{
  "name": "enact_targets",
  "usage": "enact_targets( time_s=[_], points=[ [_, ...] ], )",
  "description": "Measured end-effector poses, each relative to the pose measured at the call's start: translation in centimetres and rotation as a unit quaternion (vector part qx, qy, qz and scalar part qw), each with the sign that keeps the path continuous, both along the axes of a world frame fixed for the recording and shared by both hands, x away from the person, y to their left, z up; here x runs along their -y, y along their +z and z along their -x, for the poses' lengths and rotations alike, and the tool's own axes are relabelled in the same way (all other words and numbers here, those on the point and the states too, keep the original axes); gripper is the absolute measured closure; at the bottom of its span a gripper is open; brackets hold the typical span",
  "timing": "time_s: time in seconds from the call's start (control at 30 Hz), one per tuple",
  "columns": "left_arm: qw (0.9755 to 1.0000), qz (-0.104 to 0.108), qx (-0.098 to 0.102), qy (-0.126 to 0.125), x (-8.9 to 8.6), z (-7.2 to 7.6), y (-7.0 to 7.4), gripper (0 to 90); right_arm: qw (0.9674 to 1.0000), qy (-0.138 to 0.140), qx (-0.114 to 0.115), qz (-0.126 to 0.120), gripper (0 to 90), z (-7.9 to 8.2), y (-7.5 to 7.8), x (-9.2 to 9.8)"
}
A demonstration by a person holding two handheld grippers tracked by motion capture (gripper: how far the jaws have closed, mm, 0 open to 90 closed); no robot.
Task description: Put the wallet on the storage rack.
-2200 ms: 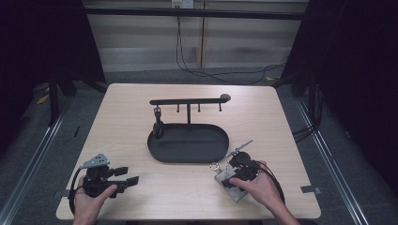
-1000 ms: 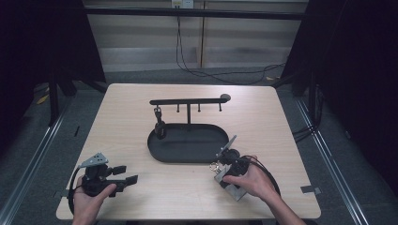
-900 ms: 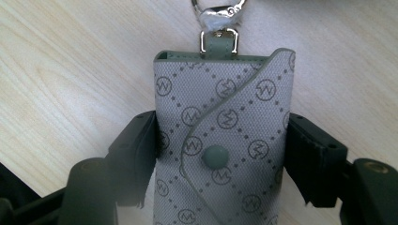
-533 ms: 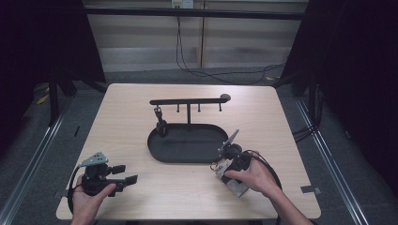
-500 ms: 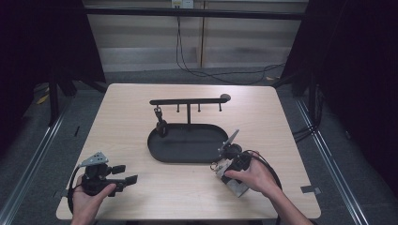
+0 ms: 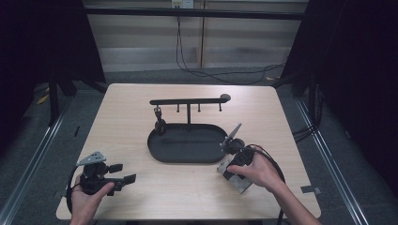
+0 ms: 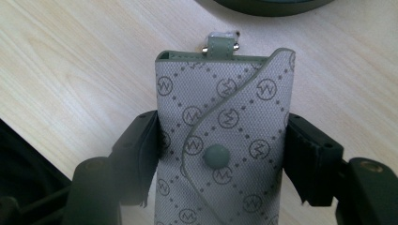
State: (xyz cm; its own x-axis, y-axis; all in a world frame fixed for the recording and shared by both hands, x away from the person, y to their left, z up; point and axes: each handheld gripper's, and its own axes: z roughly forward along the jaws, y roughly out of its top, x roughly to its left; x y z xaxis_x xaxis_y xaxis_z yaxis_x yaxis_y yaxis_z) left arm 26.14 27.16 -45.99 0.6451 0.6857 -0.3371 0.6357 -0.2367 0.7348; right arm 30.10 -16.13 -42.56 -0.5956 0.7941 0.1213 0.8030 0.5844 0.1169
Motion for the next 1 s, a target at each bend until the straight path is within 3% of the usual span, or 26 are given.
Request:
enact_targets(
  time_s=[0.23, 0.47, 0.63, 0.77, 0.87, 1.0],
  points=[
    [0.9997, -0.014, 0.006, -0.021, 0.5, 0.1, 0.1, 16.1, 1.0, -0.005, 0.006, -0.004, 33.8, -0.3, 1.0, 0.4],
    [0.9996, -0.004, 0.015, -0.023, 0.2, 0.1, 0.2, 16.1, 0.9997, -0.014, 0.021, -0.004, 33.9, -0.4, 2.0, 0.9],
    [0.9996, 0.0, 0.01, -0.027, 0.3, 0.2, 0.2, 16.1, 0.9995, -0.018, 0.025, -0.002, 33.9, -0.7, 2.7, 1.1],
    [0.9994, -0.011, 0.014, -0.031, 0.4, 0.3, 0.2, 16.5, 0.9993, -0.023, 0.029, -0.005, 33.9, -0.8, 3.0, 1.2],
    [0.9993, -0.012, 0.017, -0.031, 0.4, 0.4, 0.2, 17.1, 0.9991, -0.025, 0.033, -0.012, 33.9, -1.0, 3.4, 1.3],
    [0.9993, -0.015, 0.015, -0.029, 0.3, 0.3, 0.1, 17.1, 0.997, -0.053, 0.044, -0.036, 34.0, -1.6, 4.3, 1.8]
  ],
)
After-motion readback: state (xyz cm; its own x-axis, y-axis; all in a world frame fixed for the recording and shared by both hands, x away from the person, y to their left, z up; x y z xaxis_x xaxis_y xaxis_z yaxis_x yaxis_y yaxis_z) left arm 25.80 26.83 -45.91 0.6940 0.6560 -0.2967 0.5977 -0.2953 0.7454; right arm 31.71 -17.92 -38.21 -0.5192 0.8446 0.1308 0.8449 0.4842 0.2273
